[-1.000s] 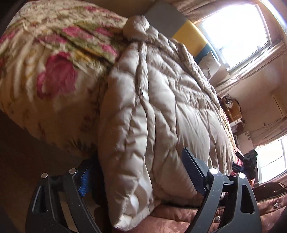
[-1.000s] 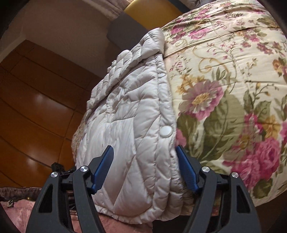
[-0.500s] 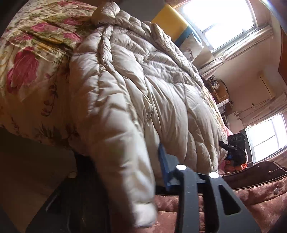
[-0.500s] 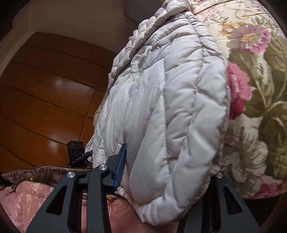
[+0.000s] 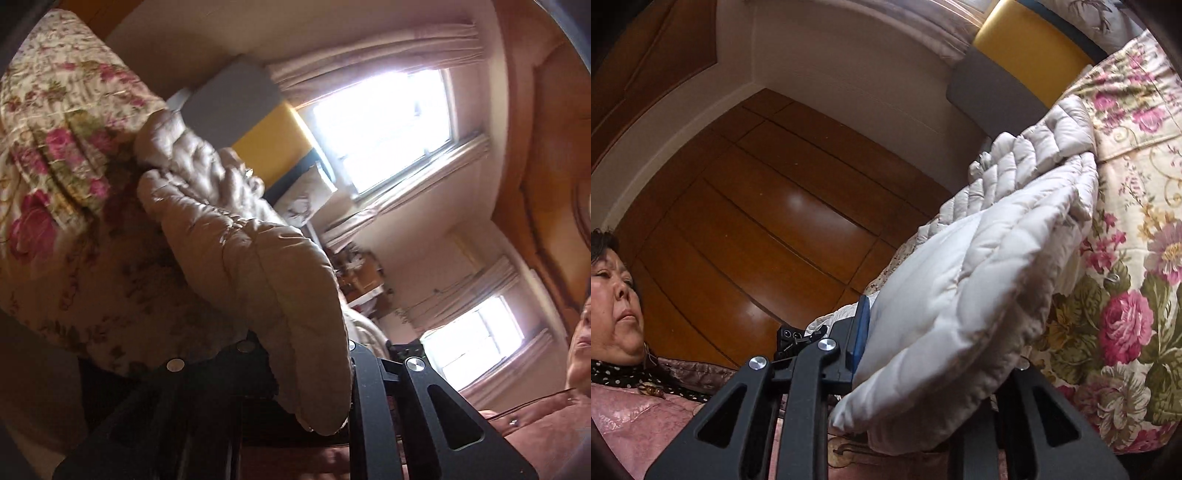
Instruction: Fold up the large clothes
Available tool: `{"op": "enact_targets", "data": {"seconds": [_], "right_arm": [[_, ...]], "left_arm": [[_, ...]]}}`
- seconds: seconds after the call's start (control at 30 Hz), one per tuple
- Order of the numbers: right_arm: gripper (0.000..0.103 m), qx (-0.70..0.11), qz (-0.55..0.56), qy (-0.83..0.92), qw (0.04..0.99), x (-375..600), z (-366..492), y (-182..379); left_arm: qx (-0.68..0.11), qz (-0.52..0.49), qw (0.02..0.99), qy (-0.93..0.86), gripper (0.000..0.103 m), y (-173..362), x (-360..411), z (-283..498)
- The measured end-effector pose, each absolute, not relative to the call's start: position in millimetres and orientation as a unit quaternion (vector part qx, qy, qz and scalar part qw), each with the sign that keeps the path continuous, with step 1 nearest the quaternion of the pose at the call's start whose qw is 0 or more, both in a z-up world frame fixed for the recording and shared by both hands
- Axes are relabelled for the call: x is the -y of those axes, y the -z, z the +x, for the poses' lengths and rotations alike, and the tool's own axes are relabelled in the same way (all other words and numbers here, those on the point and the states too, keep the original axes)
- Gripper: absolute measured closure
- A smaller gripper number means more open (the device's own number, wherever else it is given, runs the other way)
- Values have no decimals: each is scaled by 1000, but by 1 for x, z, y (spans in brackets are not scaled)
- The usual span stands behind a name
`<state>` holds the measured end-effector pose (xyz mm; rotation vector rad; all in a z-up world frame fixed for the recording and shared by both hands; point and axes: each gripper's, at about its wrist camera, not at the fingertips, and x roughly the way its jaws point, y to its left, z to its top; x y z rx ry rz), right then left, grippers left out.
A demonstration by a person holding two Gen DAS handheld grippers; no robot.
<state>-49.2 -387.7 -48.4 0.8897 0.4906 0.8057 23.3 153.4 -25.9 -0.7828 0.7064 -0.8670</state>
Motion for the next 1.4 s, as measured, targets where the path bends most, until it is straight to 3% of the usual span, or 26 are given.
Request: {"op": "enact_targets", "data": {"seconds": [0.63,0.97,1.4], "right_arm": [[82,-104,425,-441,784,406,-128,8],[82,-116,438,-407,793,413,-130,-4],[79,-159,445,-340,813,424,-21,13]], "left_arm": [[-232,-424,740,468,92,-46,-179,-24],[-285,-372,776,423,92,-51,-163,12],[-359,-358,790,345,92,-7,-138,120]]}}
